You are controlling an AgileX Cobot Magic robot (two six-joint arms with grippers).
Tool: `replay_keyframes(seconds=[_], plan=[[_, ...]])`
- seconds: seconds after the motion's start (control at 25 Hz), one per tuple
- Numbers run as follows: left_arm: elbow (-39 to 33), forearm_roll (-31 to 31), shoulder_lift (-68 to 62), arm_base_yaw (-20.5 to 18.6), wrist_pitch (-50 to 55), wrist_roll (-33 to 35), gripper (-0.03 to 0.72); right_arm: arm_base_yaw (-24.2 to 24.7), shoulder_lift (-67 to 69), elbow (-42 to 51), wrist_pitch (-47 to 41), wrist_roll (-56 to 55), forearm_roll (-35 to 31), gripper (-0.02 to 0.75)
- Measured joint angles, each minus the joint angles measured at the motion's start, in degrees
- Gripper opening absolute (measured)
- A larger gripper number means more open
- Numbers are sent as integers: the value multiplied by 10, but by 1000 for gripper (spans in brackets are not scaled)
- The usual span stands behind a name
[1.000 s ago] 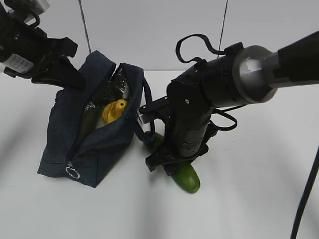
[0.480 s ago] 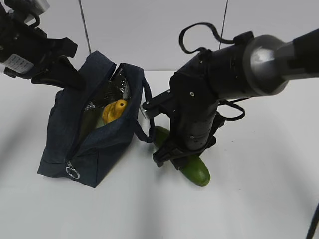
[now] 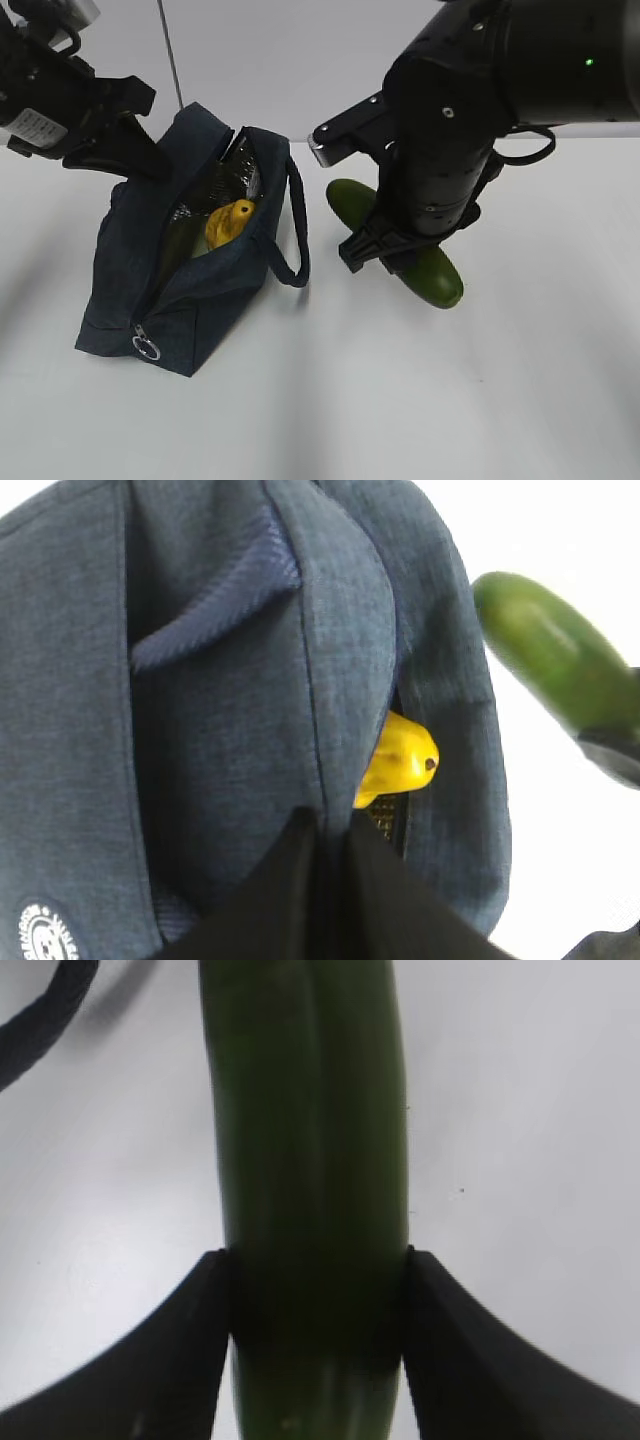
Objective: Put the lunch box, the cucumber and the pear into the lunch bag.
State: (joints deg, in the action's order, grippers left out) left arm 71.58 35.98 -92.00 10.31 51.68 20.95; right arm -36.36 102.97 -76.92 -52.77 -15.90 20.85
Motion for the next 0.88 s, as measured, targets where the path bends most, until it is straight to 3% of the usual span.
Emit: replay_keyframes(seconds=[0.16,0.32,0.56,0.88], plan=[[0,0,0,0,1,0,0,0,-35,0,10,-27,1,377],[0,0,0,0,1,0,0,0,-76,0,59,-36,-40,377],[0,0,0,0,2,0,0,0,-101,0,140,-38,-148,377],[0,4,0,0,0,0,0,0,-93,3,289,-33,-353,377]])
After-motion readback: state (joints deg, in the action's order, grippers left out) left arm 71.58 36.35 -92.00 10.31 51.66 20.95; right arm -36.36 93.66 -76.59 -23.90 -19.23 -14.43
